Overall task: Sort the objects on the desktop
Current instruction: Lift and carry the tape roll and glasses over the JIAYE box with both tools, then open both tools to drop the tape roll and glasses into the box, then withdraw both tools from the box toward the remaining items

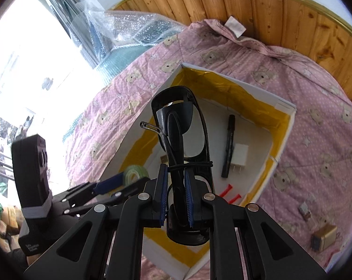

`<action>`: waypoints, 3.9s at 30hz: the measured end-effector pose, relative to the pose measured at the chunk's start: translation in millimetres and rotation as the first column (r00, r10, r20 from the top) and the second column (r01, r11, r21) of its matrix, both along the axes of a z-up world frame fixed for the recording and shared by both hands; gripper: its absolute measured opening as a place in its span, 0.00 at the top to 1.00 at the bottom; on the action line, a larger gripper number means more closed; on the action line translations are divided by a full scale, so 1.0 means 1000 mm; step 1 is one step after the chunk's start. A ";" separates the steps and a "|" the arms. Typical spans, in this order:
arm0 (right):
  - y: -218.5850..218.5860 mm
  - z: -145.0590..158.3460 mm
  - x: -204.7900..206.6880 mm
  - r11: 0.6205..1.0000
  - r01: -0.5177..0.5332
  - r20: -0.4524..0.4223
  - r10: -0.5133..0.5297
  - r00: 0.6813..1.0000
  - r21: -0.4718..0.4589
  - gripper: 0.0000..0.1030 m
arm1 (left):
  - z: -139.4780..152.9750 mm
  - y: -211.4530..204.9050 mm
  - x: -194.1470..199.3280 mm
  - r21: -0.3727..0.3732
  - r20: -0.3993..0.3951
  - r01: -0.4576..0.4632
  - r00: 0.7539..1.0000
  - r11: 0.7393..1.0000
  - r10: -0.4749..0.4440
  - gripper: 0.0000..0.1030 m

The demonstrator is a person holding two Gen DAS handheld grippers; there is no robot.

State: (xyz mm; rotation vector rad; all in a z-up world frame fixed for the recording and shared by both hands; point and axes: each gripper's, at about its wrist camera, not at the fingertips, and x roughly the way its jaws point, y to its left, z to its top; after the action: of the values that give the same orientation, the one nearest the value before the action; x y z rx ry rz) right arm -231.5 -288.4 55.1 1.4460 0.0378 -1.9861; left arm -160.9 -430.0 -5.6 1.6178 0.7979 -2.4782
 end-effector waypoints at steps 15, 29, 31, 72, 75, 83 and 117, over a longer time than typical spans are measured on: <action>0.025 -0.050 -0.039 0.998 0.059 0.073 -0.058 0.996 -0.010 0.54 | -0.038 0.021 -0.039 0.033 0.058 0.078 0.995 0.996 -0.080 0.52; 0.064 -0.059 -0.019 0.993 0.103 0.138 -0.095 0.986 -0.051 0.56 | -0.060 0.024 -0.052 0.076 0.137 0.053 0.989 0.996 -0.063 0.39; 0.064 -0.058 -0.016 0.993 0.103 0.137 -0.095 0.986 -0.051 0.56 | -0.059 0.022 -0.049 0.068 0.140 0.056 0.988 0.996 -0.066 0.39; 0.119 0.020 0.120 0.976 0.179 0.034 -0.177 0.984 -0.121 0.56 | 0.059 0.072 0.045 0.019 -0.070 0.157 0.985 0.987 -0.155 0.39; 0.133 0.023 0.131 0.970 0.208 0.028 -0.206 0.978 -0.127 0.56 | 0.063 0.077 0.050 0.020 -0.080 0.169 0.983 0.985 -0.167 0.39; 0.173 0.031 0.153 0.939 0.308 0.012 -0.310 0.951 -0.153 0.56 | 0.078 0.112 0.056 0.004 -0.109 0.262 0.959 0.965 -0.260 0.39; 0.325 -0.006 0.230 0.718 0.679 0.111 -0.671 0.733 -0.153 0.56 | 0.080 0.273 0.075 -0.042 -0.077 0.612 0.786 0.790 -0.613 0.39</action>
State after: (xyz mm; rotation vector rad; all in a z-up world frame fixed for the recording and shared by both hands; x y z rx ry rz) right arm -1.4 37.0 49.5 1.5094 -0.7953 -2.4332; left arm -85.6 -156.8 74.2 2.0331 0.2623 -2.9739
